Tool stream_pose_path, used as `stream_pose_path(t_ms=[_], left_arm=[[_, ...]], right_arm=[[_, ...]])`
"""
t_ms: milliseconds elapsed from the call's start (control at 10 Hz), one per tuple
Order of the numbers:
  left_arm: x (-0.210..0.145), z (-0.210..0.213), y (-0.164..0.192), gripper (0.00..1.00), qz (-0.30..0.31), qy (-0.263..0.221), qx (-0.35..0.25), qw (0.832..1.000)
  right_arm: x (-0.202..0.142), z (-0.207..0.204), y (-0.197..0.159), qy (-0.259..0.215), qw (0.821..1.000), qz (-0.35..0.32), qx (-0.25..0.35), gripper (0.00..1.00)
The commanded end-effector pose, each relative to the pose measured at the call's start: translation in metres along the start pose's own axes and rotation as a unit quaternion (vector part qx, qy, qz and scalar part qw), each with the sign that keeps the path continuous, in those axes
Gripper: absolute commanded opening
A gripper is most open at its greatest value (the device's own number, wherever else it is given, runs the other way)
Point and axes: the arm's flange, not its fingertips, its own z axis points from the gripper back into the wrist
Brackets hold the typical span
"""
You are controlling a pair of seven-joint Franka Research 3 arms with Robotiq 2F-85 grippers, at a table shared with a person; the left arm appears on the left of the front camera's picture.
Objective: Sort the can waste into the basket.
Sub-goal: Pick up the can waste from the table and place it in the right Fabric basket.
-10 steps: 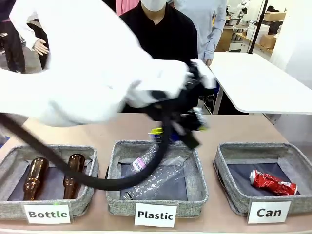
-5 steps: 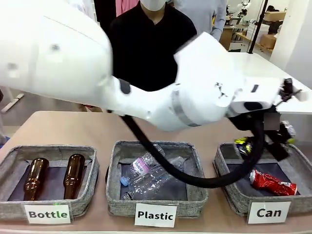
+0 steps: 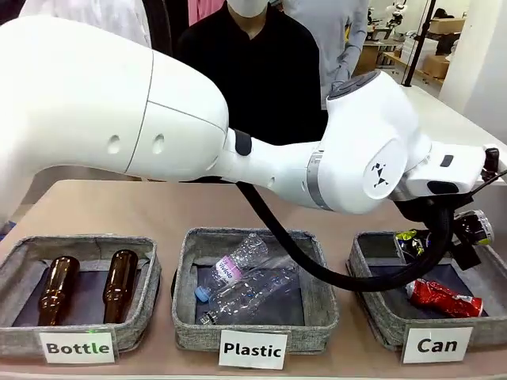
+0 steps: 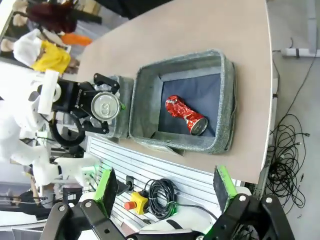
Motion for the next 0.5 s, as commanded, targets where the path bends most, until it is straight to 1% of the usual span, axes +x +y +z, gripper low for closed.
stream_pose_path(t_ms=[0,100,300,400], left_arm=[[0.0098,0.0036,-0.0028,0.63,-0.006,-0.005,0.013,1.0],[0.0096,0.0047,-0.0038,1.0,-0.009,-0.008,0.015,1.0],[0.0095,0.0046,-0.0042,1.0,-0.009,-0.012,0.014,1.0],[0.0091,0.0052,-0.0023,0.8,-0.009,-0.011,0.012,1.0]], right_arm=[[-0.0007,0.0028,0.0006,0.001,1.0,-0.005,0.0,1.0],[-0.0007,0.0028,0.0006,0.001,1.0,-0.005,0.0,1.0],[-0.0007,0.0028,0.0006,0.001,1.0,-0.005,0.0,1.0],[-0.0007,0.0028,0.0006,0.001,1.0,-0.005,0.0,1.0]])
